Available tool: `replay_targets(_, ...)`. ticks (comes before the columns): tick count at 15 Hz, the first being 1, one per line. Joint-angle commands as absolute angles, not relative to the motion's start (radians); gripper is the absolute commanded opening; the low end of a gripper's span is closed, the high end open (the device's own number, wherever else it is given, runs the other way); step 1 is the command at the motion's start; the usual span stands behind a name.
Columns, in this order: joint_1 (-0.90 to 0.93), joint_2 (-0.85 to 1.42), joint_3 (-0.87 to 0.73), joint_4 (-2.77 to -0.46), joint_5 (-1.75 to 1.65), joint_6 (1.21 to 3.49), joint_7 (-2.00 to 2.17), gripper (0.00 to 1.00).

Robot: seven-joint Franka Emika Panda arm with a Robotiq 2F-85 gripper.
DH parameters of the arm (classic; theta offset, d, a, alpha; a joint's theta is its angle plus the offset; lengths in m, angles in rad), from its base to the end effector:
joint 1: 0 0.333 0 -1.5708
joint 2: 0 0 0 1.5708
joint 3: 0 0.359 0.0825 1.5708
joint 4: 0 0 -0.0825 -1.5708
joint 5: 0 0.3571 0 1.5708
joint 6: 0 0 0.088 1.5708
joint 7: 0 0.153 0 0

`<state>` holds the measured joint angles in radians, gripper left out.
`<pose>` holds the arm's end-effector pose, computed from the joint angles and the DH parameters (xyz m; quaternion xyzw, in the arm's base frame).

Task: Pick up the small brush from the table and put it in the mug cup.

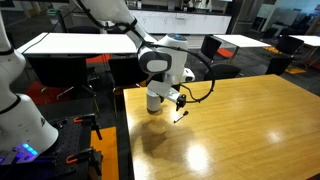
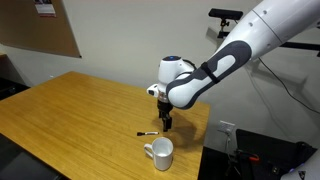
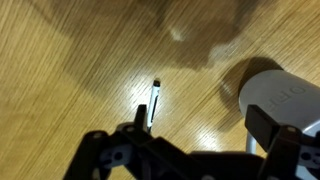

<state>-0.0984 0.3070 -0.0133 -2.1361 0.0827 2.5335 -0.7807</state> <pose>0.5780 -0.0634 0.2855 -0.9535 -0.2971 -0.0508 0.0014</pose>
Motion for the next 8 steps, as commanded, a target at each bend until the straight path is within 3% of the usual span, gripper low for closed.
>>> replay_targets(1,-0.117,0.358,0.007,-2.089,0.073,2.539,-0.753,1.00)
replay_targets(8,-0.116,0.427,0.012,-2.028,0.065,2.538,-0.707,1.00)
